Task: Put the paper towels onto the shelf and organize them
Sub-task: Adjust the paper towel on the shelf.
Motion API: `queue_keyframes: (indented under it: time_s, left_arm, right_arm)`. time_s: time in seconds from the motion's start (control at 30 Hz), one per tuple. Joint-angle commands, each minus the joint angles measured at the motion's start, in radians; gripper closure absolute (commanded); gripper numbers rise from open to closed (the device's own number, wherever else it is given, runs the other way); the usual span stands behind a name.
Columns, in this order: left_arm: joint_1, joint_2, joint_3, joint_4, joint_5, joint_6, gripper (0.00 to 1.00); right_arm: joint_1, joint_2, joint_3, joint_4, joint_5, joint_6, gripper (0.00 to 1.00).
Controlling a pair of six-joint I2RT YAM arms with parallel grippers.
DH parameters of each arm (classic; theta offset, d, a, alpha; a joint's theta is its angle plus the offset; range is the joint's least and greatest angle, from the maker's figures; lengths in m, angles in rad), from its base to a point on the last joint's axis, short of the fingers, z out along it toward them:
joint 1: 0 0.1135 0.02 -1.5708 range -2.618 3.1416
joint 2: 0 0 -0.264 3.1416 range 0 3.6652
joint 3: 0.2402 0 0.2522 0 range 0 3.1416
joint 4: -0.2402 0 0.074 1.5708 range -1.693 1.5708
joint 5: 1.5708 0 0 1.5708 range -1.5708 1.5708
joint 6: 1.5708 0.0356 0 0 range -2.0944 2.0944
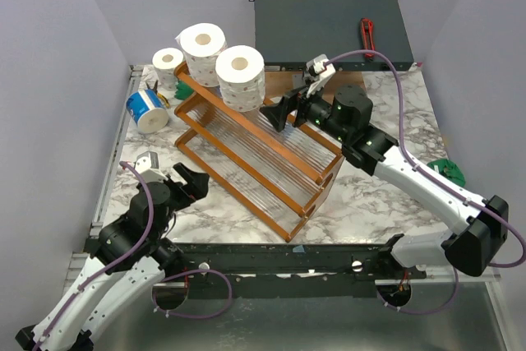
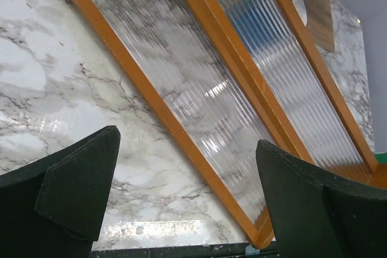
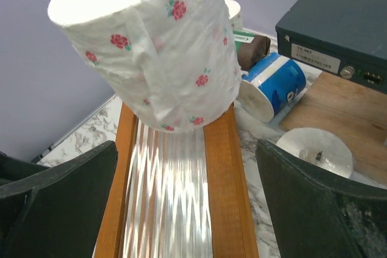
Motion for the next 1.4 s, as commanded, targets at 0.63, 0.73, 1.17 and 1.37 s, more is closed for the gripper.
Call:
queue_keyframes:
  time_s: [0.63, 0.73, 1.17, 1.37]
  left_arm:
    - [0.008, 0.027, -0.079, 0.104, 0.13, 0.026, 0.01]
    - [0.009, 0.037, -0.076, 0.11, 0.137, 0.032, 0.01]
    - [0.012, 0.045, -0.098, 0.134, 0.171, 0.022, 0.01]
    - [0.012, 0.043, -0.104, 0.138, 0.176, 0.021, 0.01]
  right_arm:
    - [0.06, 0.218, 0.176, 0.11, 0.004, -0.047, 0.0]
    - [0.059, 0.224, 0.178, 0.112, 0.014, -0.037, 0.01]
    - [0.06, 0.25, 0.193, 0.132, -0.017, 0.026, 0.04]
    - [0.059, 0.273, 0.215, 0.14, -0.028, 0.053, 0.06]
